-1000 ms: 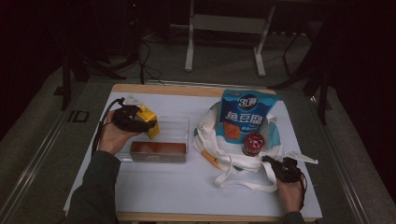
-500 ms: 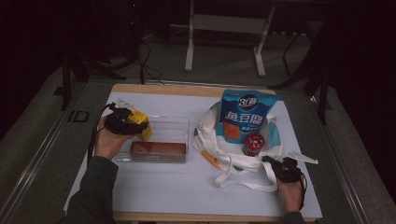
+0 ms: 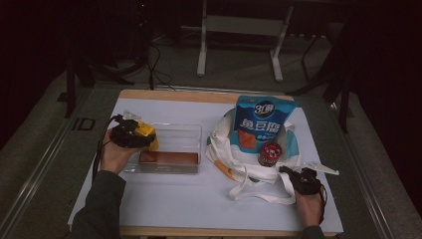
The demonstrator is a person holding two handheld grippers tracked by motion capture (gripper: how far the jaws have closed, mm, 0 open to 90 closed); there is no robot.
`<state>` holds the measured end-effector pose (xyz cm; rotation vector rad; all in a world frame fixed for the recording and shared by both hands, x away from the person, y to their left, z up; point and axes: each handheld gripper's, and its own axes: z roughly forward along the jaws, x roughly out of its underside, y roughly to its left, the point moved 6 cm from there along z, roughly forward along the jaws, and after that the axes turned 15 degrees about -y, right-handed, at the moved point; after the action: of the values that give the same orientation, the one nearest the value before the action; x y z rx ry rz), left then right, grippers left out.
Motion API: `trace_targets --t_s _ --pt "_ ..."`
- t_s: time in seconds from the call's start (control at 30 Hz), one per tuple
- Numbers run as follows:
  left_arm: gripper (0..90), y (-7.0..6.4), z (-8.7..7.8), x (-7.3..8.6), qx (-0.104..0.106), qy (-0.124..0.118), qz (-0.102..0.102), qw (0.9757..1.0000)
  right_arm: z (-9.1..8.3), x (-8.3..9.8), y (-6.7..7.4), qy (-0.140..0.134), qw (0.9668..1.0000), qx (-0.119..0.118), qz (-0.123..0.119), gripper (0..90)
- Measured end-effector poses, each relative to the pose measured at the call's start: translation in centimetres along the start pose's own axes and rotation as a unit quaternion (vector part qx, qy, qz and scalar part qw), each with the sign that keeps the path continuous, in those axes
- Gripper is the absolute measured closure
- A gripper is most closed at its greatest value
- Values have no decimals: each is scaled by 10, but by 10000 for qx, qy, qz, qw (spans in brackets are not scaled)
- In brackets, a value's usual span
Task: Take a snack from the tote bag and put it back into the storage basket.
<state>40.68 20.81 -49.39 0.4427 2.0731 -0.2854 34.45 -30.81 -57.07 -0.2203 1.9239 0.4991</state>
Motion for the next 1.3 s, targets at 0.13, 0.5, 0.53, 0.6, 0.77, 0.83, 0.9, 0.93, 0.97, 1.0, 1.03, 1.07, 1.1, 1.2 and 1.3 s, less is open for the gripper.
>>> trace_targets --t_s 0.13,0.5,0.53,0.6,0.77,0.83,0.9,0.93,0.97,1.0,1.03,1.07,1.1,1.2,1.3 --pt "285 3 -1 3 -22 11 -49 10000 0 0 0 4 10000 -8 7 800" --pt "282 5 -3 11 -182 116 -25 9998 0 0 0 1 10000 -10 7 800" --pt "282 5 -2 11 -195 135 -33 9997 0 0 0 1 10000 -10 4 800" --pt "282 4 -1 12 -220 187 8 9996 0 0 0 3 10000 -11 12 800" --pt "280 3 1 17 -268 261 49 9993 0 0 0 0 10000 -11 6 800" --pt "279 2 1 19 -307 316 76 9990 0 0 0 0 10000 -11 5 800" --pt "278 2 1 19 -343 306 56 9989 0 0 0 3 10000 -12 14 800" --pt "278 1 1 19 -354 323 83 9988 0 0 0 3 10000 -12 16 800" --pt "277 0 1 18 -378 322 119 9987 0 0 0 2 10000 -11 9 800" --pt "276 -1 0 18 -392 319 125 9986 0 0 0 4 10000 -9 13 800" --pt "272 -1 -1 18 -378 301 114 9988 0 0 0 4 10000 -8 9 800" --pt "269 -2 -2 17 -372 253 103 9989 0 0 0 4 10000 -7 9 800" --pt "268 -2 -4 17 -389 240 129 9989 0 0 0 5 10000 -5 7 800" --pt "265 -2 -7 18 -410 196 82 9989 0 0 0 3 10000 -9 8 800" --pt "264 -1 -11 20 -465 128 26 9988 0 0 0 5 10000 -8 9 800"
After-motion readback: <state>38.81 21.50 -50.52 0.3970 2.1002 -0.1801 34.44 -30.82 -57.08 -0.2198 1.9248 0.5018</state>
